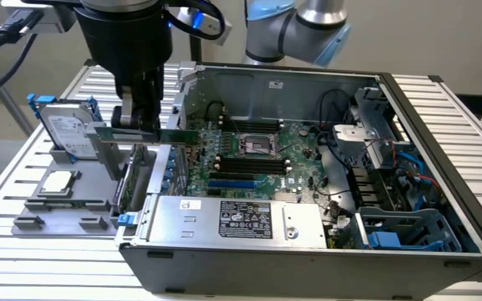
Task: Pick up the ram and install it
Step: 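Pick up the ram and move it above insertion slot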
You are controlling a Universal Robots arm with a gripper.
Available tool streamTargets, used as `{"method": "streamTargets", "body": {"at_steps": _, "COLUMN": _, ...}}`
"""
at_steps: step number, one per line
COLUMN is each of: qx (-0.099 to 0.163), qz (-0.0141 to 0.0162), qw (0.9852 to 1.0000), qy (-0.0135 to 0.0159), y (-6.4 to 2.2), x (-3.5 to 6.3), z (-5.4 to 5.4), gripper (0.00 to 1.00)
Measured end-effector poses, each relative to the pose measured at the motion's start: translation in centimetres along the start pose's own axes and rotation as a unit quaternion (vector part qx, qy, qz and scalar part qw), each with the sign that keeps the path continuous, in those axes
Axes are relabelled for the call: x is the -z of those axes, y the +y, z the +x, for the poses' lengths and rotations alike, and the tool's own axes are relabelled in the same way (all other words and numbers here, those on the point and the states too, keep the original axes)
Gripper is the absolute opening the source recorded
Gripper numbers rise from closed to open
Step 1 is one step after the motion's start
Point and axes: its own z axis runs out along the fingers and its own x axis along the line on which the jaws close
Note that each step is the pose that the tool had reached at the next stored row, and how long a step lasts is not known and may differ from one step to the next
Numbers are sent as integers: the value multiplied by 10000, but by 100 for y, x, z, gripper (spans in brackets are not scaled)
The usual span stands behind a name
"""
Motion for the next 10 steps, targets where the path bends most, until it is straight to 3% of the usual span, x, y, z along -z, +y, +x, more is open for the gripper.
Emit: {"method": "streamTargets", "body": {"at_steps": 10, "qx": 0, "qz": 0, "qw": 10000, "qy": 0, "y": -423, "x": 9, "z": -101, "gripper": 14}}
